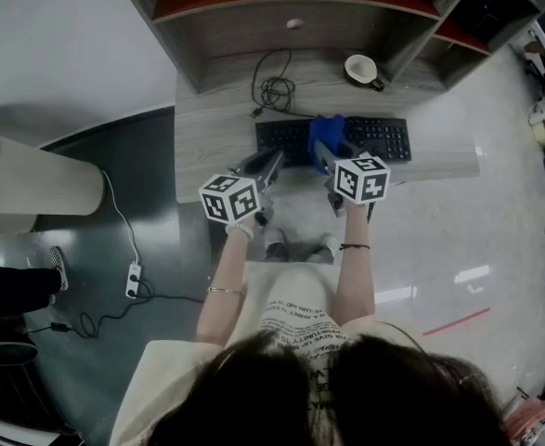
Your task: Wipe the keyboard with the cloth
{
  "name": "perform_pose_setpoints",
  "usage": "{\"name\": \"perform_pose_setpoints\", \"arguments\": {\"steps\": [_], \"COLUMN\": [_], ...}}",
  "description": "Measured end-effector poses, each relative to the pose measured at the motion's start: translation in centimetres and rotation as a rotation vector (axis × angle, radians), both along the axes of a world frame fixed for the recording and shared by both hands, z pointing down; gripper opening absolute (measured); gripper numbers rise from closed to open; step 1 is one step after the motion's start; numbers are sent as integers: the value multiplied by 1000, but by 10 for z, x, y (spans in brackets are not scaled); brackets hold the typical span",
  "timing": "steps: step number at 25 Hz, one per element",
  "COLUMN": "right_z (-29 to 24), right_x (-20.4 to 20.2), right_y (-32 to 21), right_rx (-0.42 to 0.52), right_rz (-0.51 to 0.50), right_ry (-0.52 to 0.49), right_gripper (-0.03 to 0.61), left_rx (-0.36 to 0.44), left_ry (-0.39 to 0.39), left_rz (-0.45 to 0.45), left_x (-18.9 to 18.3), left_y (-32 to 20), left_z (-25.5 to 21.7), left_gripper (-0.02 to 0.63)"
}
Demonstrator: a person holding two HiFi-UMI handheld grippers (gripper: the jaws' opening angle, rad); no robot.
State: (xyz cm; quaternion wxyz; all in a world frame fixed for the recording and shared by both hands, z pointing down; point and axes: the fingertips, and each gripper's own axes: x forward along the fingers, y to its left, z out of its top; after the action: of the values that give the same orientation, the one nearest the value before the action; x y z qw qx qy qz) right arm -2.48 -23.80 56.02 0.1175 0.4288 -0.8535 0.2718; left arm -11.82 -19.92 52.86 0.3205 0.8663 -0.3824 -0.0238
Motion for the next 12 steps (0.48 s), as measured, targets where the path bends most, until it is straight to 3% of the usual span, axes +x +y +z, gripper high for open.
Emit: {"name": "perform_pose_setpoints", "arguments": {"steps": [12], "right_z": [1], "right_x": [-20], "right_y": [2], "right_rx": [1], "right_rz": [-8], "right_ry": [-6], "right_gripper": [58], "left_rx": [-6], "left_ry": [0], "left_rz": [-9], "left_x": [-19], "left_y": [4], "left_z": [4], "left_gripper": [-12]}}
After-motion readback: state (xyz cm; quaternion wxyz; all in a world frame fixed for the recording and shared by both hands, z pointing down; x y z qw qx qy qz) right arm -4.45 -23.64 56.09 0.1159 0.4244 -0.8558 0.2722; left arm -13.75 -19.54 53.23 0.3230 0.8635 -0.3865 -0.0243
